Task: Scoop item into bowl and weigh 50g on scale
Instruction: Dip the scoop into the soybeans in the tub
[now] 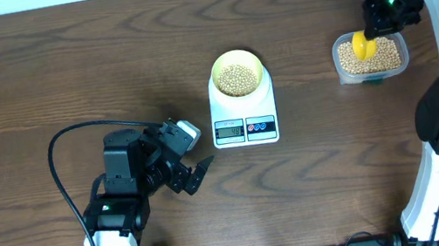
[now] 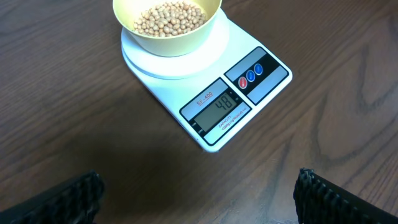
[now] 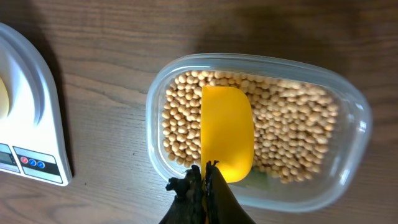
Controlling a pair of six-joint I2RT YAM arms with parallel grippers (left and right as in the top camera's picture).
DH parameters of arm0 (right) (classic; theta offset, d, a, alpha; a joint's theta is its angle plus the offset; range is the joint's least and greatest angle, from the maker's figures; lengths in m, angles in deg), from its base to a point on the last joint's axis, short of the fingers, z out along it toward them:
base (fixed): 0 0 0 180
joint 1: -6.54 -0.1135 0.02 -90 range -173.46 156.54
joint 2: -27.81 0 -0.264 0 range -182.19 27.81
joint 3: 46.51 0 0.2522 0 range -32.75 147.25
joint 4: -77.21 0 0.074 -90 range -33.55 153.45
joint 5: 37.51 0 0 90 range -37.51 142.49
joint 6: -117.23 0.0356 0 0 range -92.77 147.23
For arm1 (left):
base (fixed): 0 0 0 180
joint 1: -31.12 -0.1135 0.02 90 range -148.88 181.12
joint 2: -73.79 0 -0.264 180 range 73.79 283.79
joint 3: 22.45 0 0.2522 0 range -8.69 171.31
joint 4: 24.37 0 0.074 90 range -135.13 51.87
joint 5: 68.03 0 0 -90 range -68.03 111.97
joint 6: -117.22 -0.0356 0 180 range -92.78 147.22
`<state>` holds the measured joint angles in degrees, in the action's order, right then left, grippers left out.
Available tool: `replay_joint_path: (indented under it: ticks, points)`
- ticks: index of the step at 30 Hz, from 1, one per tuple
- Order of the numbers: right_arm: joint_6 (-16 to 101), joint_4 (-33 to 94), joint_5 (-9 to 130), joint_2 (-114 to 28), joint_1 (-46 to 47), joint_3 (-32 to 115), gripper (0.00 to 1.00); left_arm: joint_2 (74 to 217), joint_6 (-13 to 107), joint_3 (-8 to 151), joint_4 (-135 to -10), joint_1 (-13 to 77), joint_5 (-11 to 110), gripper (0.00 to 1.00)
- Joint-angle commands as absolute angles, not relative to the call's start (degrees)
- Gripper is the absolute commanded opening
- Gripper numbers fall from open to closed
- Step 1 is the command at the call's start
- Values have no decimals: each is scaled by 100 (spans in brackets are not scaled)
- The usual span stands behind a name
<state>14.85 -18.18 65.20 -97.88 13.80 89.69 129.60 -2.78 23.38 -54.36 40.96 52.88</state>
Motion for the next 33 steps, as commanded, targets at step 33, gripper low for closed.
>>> replay_joint_path:
  ticks: [33]
  points:
    - [1423, -2154, 8389, -9842, 2502, 8993, 1, 12915, -267, 2393, -5432, 4072, 5236, 99]
